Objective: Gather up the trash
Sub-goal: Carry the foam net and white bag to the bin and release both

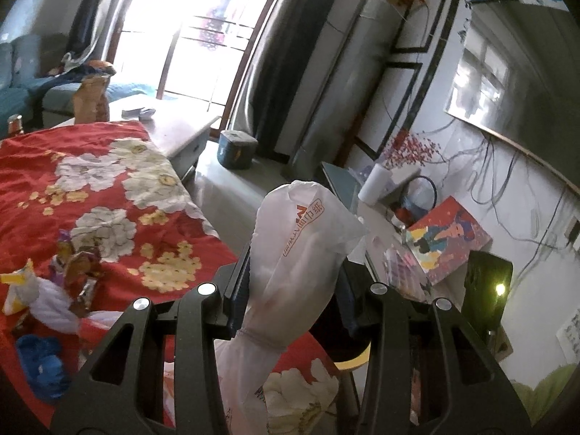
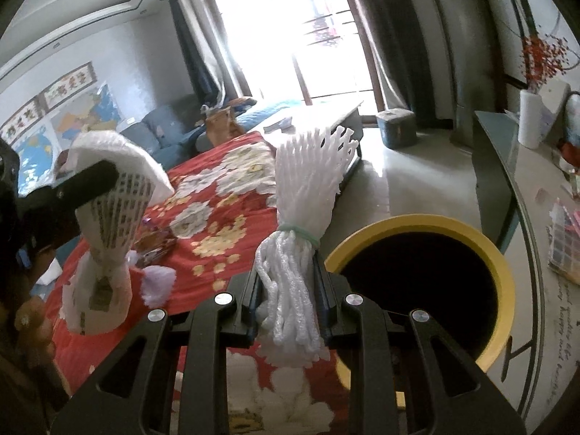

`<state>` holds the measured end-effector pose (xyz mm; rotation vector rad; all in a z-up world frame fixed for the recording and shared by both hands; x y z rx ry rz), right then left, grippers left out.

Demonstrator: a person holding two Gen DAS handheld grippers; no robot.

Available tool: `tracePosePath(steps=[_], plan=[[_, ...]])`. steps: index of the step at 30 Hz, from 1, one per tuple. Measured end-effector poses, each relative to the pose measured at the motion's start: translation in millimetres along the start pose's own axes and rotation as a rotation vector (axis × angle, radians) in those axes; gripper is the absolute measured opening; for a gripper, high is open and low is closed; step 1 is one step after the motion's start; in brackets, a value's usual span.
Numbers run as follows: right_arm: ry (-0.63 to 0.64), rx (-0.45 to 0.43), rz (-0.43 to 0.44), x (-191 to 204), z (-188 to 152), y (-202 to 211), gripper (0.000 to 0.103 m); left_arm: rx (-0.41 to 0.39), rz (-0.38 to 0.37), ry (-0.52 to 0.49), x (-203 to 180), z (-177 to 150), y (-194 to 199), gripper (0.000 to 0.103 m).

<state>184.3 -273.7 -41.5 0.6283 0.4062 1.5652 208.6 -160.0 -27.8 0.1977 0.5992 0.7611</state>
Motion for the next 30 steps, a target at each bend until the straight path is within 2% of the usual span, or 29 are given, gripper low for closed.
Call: tracePosePath(steps=[15, 30], plan=[[-0.091, 0.013, -0.110, -63, -1, -14, 0.024, 0.087, -0.066, -0.046, -31, -20, -49, 0.033], [-0.163, 0.070, -0.159, -103, -22, -30, 0.024, 0.179, -0.128, -0.104, -62, -37, -108, 0.033]])
Point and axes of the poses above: each gripper's, at about its wrist camera, not at the fingertips, and y roughly against the way its jaws point, x to its left, z to its top, the point moved 9 cm from there along -y, roughly the way its jaws point, and after that the axes turned 12 degrees about -z, right-handed, at the moved point
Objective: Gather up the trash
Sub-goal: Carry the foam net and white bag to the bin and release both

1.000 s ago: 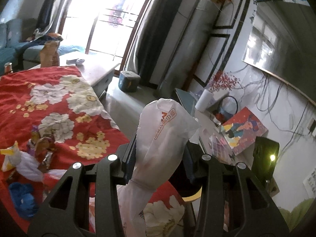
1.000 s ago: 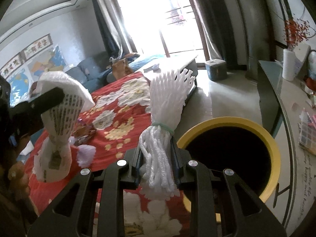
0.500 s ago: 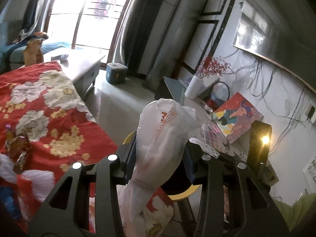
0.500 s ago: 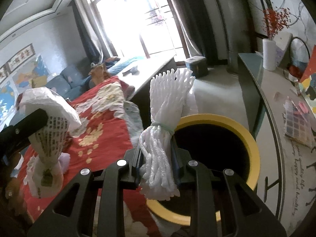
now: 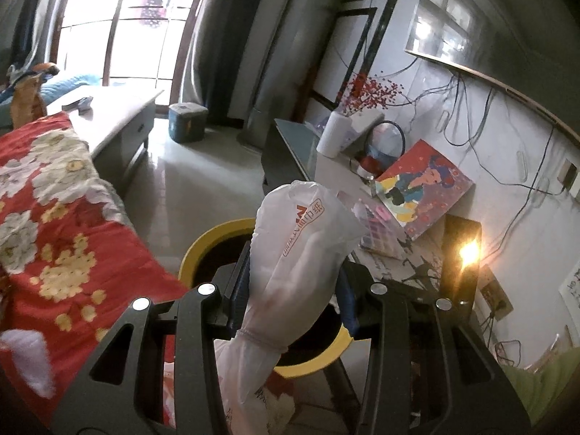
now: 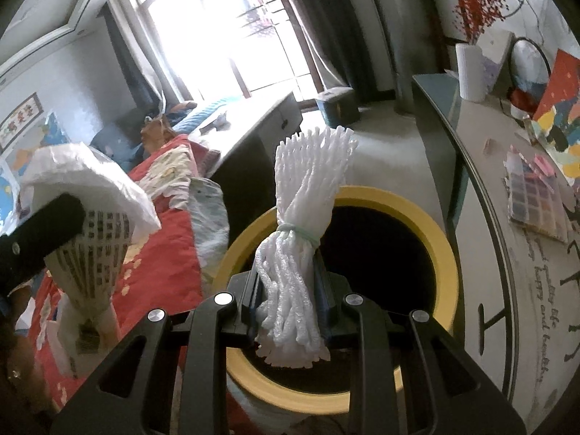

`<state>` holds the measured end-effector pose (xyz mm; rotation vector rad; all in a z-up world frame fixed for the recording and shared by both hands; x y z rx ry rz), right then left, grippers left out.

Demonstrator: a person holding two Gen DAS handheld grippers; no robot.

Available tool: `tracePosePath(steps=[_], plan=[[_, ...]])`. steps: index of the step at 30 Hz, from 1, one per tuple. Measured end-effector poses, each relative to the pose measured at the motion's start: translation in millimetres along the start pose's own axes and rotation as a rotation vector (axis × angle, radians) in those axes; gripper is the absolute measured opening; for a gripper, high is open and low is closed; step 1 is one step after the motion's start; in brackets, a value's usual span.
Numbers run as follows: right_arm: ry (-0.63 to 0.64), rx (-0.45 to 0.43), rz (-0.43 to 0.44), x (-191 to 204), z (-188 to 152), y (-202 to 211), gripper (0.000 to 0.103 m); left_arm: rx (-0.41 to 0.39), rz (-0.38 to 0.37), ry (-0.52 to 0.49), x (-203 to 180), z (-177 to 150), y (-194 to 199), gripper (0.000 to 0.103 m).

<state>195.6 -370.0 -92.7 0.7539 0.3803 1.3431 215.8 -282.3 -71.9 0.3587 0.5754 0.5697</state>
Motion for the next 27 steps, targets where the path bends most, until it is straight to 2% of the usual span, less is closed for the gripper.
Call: tracePosePath(steps=[16, 20, 21, 23, 25, 27], plan=[[-0.057, 0.073, -0.008, -28, -22, -23, 0.025, 0.043, -0.006, -0.033, 6, 2, -52, 0.034], [-0.066, 0.089, 0.002, -30, -26, -27, 0.027, 0.055, -0.006, -0.021, 11, 3, -63, 0.035], [-0.068, 0.093, 0.002, -31, -27, -27, 0.031, 0.059, -0.005, -0.017, 12, 2, -65, 0.036], [-0.077, 0.095, 0.002, -33, -29, -28, 0.039, 0.058, 0.002, -0.011, 14, 3, -67, 0.042], [-0.081, 0.089, 0.003, -33, -29, -27, 0.047, 0.052, 0.011, -0.001, 18, 5, -67, 0.059], [-0.076, 0.083, -0.004, -34, -28, -27, 0.055, 0.040, 0.006, 0.029, 23, 7, -65, 0.068]])
Point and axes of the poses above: each gripper's, at about its wrist camera, not at the fingertips, and y roughly against the way its jaws point, x to its left, z to its top, the point moved 9 cm from there along -y, roughly the way its jaws point, and after that the axes turned 12 degrees about -z, right-handed, at the moved point
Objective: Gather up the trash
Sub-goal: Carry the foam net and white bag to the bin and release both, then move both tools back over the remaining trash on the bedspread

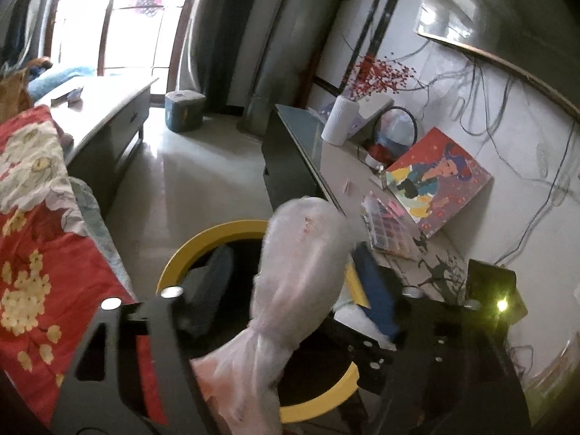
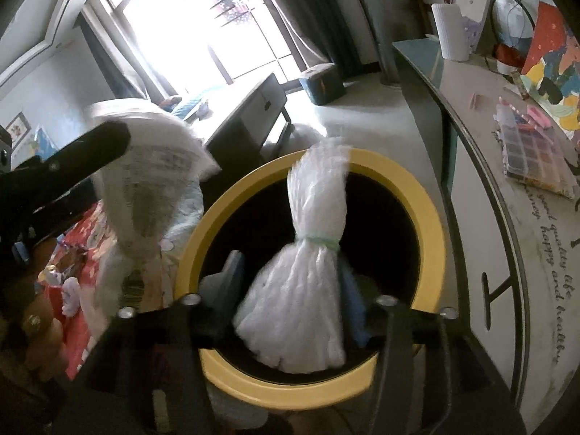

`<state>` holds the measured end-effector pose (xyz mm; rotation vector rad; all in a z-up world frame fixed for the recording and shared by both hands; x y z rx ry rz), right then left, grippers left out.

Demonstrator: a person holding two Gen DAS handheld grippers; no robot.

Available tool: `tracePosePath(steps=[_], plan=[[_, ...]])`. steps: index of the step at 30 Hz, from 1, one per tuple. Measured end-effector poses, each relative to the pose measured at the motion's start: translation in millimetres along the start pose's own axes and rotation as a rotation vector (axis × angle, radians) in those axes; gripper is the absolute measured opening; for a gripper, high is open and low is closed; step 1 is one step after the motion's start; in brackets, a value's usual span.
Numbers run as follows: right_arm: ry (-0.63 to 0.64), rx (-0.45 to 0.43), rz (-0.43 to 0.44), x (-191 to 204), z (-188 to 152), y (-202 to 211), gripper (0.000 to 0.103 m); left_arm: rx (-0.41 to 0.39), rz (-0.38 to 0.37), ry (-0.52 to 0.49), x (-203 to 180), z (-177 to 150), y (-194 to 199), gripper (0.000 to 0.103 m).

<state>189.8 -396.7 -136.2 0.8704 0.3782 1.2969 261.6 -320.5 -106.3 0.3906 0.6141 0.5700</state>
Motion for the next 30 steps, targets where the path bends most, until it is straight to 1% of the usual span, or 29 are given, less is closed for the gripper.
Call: tracePosePath(steps=[1, 3, 5, 7, 9, 13, 21, 24, 30], plan=[[0.002, -0.004, -0.002, 0, 0, 1, 0.055, -0.007, 0.000, 0.010, 2, 1, 2, 0.074], [0.000, -0.008, -0.002, -1, 1, 2, 0.061, -0.023, 0.009, 0.024, 5, 3, 8, 0.083], [-0.003, -0.015, -0.011, -2, 2, 3, 0.062, -0.039, 0.013, 0.038, 7, 5, 15, 0.085], [-0.001, -0.028, -0.018, -2, 5, 6, 0.066, -0.057, 0.023, 0.048, 10, 7, 23, 0.091], [0.002, -0.047, -0.025, 0, 9, 11, 0.070, -0.077, 0.036, 0.062, 13, 9, 34, 0.092], [0.020, -0.081, -0.026, 7, 16, 21, 0.073, -0.097, 0.067, 0.069, 17, 8, 51, 0.092], [0.058, -0.110, -0.001, 28, 20, 36, 0.074, -0.119, 0.142, 0.060, 23, 1, 84, 0.092], [0.080, -0.120, 0.013, 39, 20, 42, 0.076, -0.135, 0.162, 0.058, 25, -2, 97, 0.092], [0.120, -0.139, 0.041, 65, 20, 54, 0.077, -0.154, 0.225, 0.063, 37, -9, 127, 0.092]])
Point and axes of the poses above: each gripper's, at about its wrist camera, not at the fingertips, and y roughly against the way its jaws point, x to its left, z to its top, the point moved 9 cm from there along -y, roughly the way its jaws point, and after that the axes turned 12 degrees about -z, right-handed, at the moved point
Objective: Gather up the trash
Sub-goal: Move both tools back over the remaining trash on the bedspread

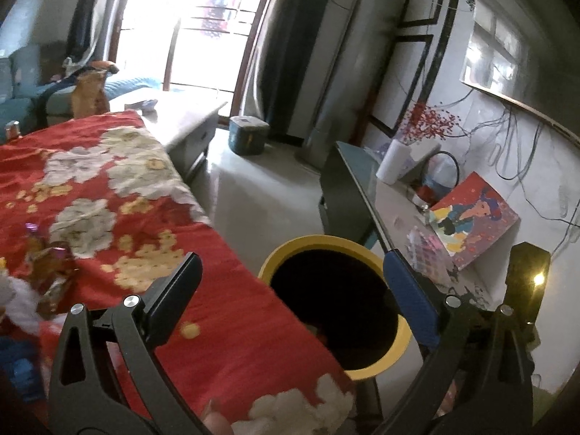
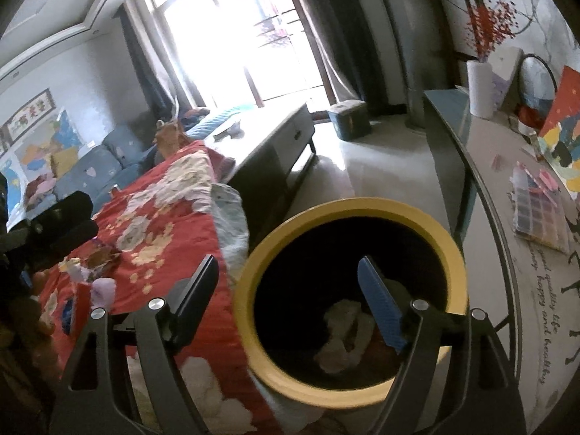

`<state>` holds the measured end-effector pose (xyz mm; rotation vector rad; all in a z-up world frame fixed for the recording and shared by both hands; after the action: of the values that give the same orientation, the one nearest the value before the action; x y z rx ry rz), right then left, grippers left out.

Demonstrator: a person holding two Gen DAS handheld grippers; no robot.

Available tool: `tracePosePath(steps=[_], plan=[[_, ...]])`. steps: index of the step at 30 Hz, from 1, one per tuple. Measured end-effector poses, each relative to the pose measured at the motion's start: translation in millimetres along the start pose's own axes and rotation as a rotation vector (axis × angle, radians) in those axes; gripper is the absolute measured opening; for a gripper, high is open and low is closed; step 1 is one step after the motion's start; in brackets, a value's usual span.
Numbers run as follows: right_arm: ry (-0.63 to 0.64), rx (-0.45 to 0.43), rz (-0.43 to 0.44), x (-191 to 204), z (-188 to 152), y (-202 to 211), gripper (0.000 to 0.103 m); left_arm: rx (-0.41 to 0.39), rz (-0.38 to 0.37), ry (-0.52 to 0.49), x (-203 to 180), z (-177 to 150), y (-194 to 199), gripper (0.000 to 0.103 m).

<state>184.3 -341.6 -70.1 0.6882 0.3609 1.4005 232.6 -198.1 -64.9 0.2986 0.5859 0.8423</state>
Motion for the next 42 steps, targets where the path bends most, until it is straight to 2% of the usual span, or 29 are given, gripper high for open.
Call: tracePosePath(steps=[11, 31, 42], plan=[[0.074, 0.004, 0.061, 51, -7, 8, 0.077, -0.058, 0.126, 0.045, 48, 0, 51, 0.092], [0.314, 0.044, 0.237, 186, -38, 22, 0.077, -0.171, 0.285, 0.192, 139, -11, 141, 0.092], [0.389, 0.074, 0.296, 231, -55, 23, 0.077, -0.228, 0.361, 0.276, 186, -19, 184, 0.092]])
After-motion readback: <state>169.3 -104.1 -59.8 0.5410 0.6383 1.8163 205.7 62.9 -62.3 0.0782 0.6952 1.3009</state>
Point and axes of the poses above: each gripper's, at about its wrist camera, not at the fingertips, and y roughly against the way its jaws point, x to its left, z to its top, the point moved 9 cm from there along -y, roughly the way its jaws point, and after that the axes turned 12 degrees about -z, right-handed, at the moved point
